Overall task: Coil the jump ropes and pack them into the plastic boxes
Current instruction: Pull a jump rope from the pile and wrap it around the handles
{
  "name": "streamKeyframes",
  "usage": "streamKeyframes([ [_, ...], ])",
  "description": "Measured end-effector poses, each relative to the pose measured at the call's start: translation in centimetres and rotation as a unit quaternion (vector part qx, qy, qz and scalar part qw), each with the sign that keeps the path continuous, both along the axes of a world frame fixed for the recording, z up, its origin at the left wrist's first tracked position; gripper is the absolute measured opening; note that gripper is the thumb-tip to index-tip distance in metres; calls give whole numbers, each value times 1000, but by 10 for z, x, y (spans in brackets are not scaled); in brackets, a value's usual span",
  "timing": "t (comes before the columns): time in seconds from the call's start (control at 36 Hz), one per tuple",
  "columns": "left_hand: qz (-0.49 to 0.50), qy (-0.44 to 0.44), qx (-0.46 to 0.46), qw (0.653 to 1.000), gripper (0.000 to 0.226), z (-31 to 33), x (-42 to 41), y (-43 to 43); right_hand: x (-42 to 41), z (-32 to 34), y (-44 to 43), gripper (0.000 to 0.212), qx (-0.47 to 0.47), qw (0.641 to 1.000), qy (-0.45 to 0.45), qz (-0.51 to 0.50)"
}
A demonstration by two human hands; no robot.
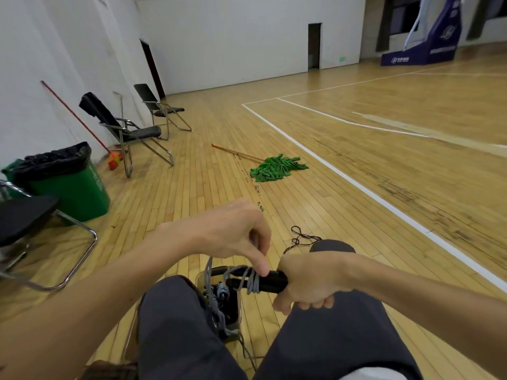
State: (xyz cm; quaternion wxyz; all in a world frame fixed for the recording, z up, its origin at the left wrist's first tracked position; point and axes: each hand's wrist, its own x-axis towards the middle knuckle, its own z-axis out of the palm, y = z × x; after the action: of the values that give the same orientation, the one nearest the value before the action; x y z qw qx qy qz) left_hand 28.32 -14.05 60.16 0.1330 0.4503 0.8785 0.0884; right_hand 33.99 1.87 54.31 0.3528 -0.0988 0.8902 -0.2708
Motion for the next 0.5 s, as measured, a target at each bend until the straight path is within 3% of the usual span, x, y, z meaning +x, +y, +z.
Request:
streamKeyframes([
  [0.14,7,-138,63,988,24,-9,-4,-6,11,2,3,12,-2,999,-13,45],
  [0.33,5,-295,119,948,17,-26,-6,-16,23,4,5,27,9,993,66,96],
  [0.42,14,-361,174,916,19,-34,-7,-20,27,9,6,27,-38,990,96,92],
  [0.5,14,-427,251,869,35,-44,-5,-25,29,12,7,29,-107,986,100,77],
])
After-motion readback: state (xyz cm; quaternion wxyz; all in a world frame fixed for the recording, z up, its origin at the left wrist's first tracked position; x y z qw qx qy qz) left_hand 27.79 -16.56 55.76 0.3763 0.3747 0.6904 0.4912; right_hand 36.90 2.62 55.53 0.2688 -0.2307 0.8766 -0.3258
